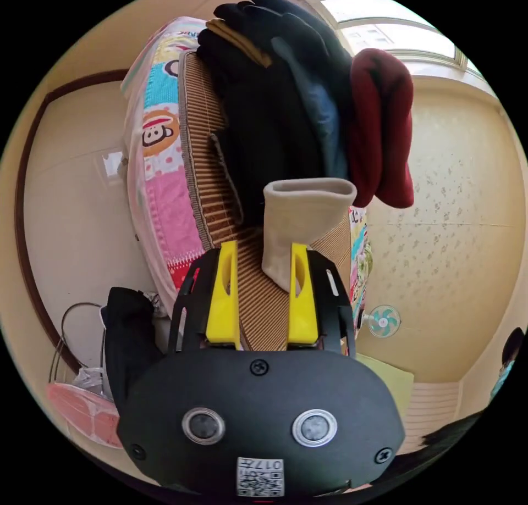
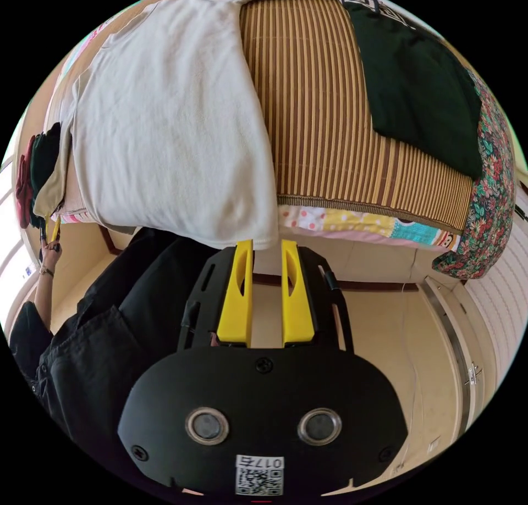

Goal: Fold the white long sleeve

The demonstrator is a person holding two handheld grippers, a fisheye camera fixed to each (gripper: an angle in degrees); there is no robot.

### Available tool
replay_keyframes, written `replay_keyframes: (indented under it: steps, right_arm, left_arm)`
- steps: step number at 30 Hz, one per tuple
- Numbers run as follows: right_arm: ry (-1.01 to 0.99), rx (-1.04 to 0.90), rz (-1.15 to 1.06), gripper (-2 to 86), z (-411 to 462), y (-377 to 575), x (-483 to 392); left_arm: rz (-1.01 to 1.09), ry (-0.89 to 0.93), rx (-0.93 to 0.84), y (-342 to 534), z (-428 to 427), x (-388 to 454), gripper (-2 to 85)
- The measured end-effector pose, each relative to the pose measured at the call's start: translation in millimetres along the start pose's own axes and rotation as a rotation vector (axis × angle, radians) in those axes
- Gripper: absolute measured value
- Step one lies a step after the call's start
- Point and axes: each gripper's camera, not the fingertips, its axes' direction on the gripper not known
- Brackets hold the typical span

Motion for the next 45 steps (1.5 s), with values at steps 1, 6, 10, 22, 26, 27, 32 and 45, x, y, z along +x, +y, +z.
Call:
replay_keyframes:
  steps: [1, 6, 10, 22, 26, 27, 32, 45]
  right_arm:
    - [-0.008, -0.003, 0.003, 8.2, -9, 2, -1]
    - [-0.037, 0.016, -0.002, 8.5, -51, 5, -14]
    - [-0.061, 0.035, -0.018, 8.2, -78, 7, -27]
    - [-0.334, 0.16, 0.092, 8.5, -134, 37, 21]
    - [-0.434, 0.23, 0.134, 9.4, -164, 45, 68]
    - [-0.458, 0.252, 0.138, 9.5, -172, 44, 77]
    - [-0.693, 0.508, 0.236, 10.2, -255, 6, 192]
    - [-0.8, 0.885, 0.692, 11.4, -340, -187, 372]
  left_arm:
    - [-0.004, 0.009, -0.02, -8, 5, -6, 13.5]
    - [-0.098, 0.237, 0.035, -12, -6, -38, 6.3]
    - [-0.034, 0.357, 0.195, 12, -68, 10, 2.8]
    - [0.982, 0.486, -0.177, 181, 89, 410, 4.3]
    - [1.047, 0.407, -0.618, 309, 202, 403, 7.7]
    - [1.038, 0.366, -0.664, 329, 210, 383, 7.8]
    - [0.932, 0.166, -0.831, 353, 209, 282, 7.9]
    - [0.841, -0.356, -0.913, 314, 148, 164, 7.7]
